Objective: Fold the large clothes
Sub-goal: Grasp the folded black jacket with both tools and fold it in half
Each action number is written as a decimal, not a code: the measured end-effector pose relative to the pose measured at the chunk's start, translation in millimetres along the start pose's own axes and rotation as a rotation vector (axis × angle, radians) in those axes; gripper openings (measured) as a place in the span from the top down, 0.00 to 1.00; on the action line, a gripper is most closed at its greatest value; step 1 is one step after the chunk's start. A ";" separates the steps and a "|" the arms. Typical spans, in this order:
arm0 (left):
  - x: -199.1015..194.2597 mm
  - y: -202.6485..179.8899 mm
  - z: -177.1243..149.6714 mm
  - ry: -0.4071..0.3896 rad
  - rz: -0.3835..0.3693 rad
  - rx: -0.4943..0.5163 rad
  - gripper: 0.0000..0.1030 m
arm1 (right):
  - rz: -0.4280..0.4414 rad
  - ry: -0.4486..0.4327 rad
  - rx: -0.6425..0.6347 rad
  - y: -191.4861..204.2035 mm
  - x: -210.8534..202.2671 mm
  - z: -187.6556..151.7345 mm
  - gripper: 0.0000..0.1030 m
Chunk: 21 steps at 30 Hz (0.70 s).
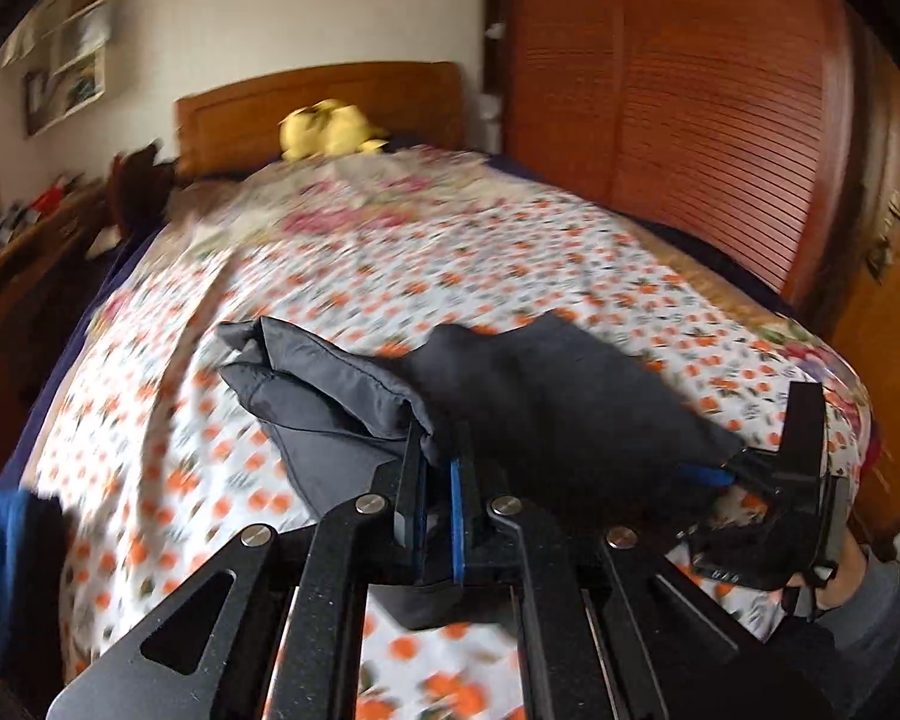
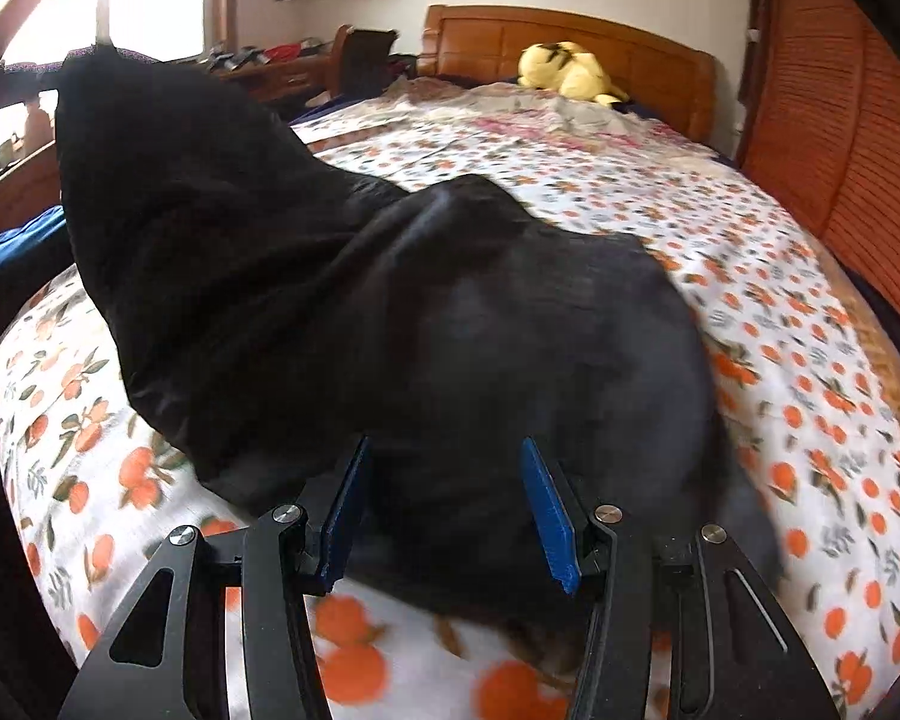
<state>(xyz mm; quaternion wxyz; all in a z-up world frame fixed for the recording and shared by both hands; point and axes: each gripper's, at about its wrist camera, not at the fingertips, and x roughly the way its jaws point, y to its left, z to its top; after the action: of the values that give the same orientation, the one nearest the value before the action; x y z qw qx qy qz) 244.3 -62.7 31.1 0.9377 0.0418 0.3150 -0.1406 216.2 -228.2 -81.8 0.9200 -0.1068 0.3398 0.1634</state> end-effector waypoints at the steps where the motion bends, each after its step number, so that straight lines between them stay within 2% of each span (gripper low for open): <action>1: 2.8 -9.3 6.5 -0.001 -0.012 0.016 0.94 | -0.010 -0.001 0.012 -4.8 -2.9 -3.2 0.49; 6: 22.6 -65.2 31.7 0.001 -0.096 0.065 0.95 | -0.041 0.006 0.109 -41.8 -18.5 -25.4 0.49; 12: 45.6 -132.9 26.8 0.048 -0.240 0.099 0.95 | -0.063 0.005 0.166 -63.3 -33.1 -44.1 0.49; 13: 52.8 -140.1 22.7 0.063 -0.245 0.110 0.95 | -0.079 0.007 0.165 -64.4 -34.1 -46.4 0.49; 16: 65.7 -148.0 13.6 0.094 -0.190 0.125 0.95 | -0.093 0.024 0.176 -69.6 -35.9 -50.8 0.49; 21: 71.1 -136.8 7.2 0.135 -0.196 0.099 0.94 | -0.088 0.022 0.182 -69.4 -38.5 -49.0 0.49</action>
<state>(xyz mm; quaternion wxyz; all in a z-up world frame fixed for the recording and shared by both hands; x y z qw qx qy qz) 262.9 -211.8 -4.6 0.8929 0.0663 0.3727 -0.2437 185.7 -316.2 -87.0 0.9285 -0.0393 0.3582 0.0900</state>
